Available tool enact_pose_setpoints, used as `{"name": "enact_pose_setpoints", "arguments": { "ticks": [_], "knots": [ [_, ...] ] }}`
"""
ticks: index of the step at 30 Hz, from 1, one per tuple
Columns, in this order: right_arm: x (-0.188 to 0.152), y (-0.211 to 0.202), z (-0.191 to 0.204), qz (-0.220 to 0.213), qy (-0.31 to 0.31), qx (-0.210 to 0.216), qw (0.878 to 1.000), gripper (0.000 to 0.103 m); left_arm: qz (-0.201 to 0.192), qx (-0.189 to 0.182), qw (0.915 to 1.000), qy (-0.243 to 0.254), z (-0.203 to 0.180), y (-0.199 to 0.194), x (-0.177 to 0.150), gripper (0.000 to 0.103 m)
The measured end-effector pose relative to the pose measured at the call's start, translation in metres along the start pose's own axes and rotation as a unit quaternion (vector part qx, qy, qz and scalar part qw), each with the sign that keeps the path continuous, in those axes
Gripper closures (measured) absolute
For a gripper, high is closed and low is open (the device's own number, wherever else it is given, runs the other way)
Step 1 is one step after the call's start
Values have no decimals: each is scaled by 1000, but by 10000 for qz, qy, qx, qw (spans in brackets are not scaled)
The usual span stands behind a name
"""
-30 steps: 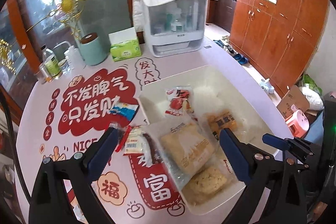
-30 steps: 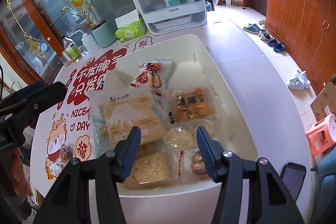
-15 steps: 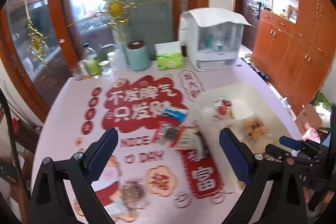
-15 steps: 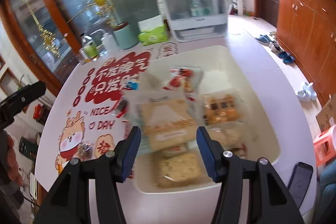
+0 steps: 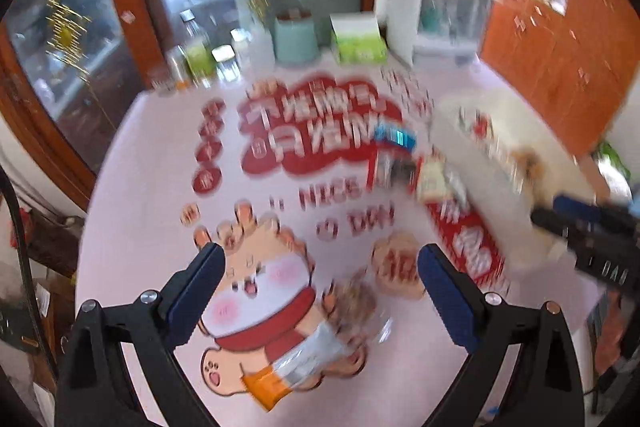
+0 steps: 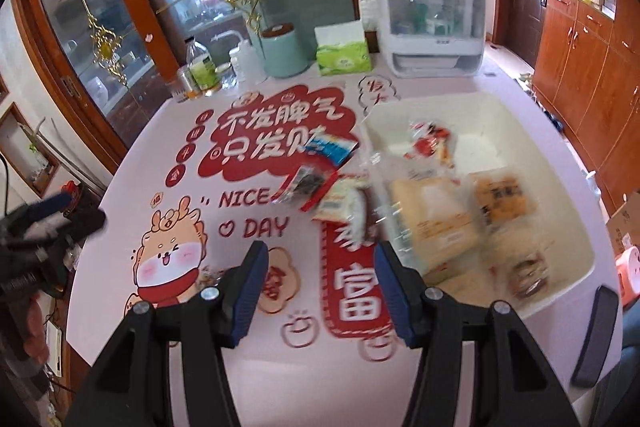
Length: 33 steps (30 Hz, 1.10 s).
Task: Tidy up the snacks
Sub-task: 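Move both tools back over the remaining snacks, then grasp the orange-white bar with left tool while right tool grasps the nut bag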
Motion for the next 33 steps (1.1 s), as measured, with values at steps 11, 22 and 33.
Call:
{"name": "enact_pose_setpoints", "arguments": {
  "ticks": [11,22,33],
  "knots": [
    [-71,69,90,931,45,291,9952,48,1353,-699,9883,80,44,65,-127,6],
    [-97,124,126,1404,-114,302,9896,48,1519,-678,9852,407,35,95,-170,6],
    [-103,137,131,1337,-345,324,9899,51,971,-498,9931,426,38,96,-158,62]
  ]
}}
Point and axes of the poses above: each gripper's, at about its wrist camera, not at the fingertips, and y roughly the way its jaws point, z to its left, x to its top, the point moved 6 cm from there along y, roughly the way its jaws point, and after that the axes turned 10 degrees about -z, right-handed, at the moved point
